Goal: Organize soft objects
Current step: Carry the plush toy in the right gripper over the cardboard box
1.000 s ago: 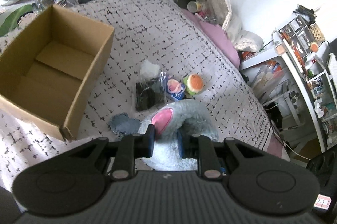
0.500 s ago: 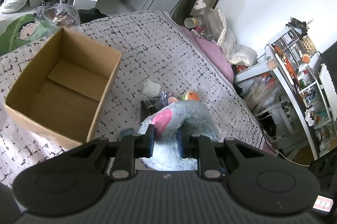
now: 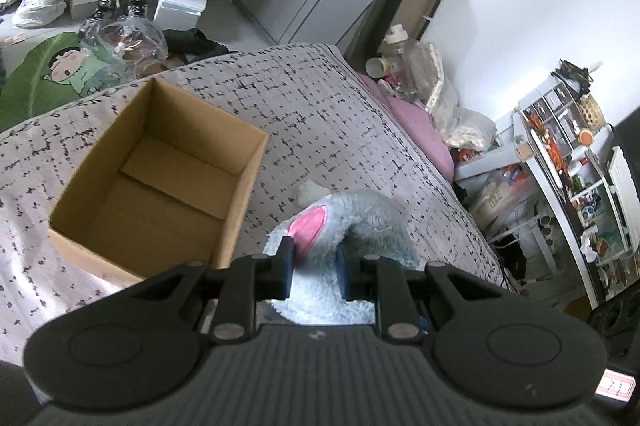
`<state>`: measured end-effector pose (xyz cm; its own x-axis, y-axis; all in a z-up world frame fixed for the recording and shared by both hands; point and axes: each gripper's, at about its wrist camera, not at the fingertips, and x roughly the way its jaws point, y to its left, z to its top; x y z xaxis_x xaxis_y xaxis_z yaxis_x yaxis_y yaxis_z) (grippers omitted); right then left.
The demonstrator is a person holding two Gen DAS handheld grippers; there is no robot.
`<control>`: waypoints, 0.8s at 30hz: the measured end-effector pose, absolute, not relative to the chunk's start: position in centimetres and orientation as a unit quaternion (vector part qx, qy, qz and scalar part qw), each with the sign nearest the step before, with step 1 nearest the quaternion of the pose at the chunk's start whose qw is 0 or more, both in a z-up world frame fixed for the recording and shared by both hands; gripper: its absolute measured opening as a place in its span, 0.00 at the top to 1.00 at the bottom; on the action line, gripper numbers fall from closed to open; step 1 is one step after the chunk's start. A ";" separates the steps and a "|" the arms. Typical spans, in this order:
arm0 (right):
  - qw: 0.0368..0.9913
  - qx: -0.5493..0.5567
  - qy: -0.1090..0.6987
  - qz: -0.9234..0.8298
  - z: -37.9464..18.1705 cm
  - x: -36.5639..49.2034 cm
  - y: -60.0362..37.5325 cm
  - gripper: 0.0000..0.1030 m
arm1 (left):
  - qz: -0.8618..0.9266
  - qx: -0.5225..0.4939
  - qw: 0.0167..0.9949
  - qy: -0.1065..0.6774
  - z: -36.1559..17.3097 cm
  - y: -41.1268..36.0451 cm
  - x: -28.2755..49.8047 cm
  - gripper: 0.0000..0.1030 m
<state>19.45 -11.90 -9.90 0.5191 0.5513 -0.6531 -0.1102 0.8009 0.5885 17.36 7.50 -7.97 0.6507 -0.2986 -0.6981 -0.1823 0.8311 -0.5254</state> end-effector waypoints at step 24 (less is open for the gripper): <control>0.805 0.219 0.504 0.222 -13.8 22.8 -1.9 0.77 | 0.030 -0.320 0.838 0.441 -12.3 17.1 19.2 0.80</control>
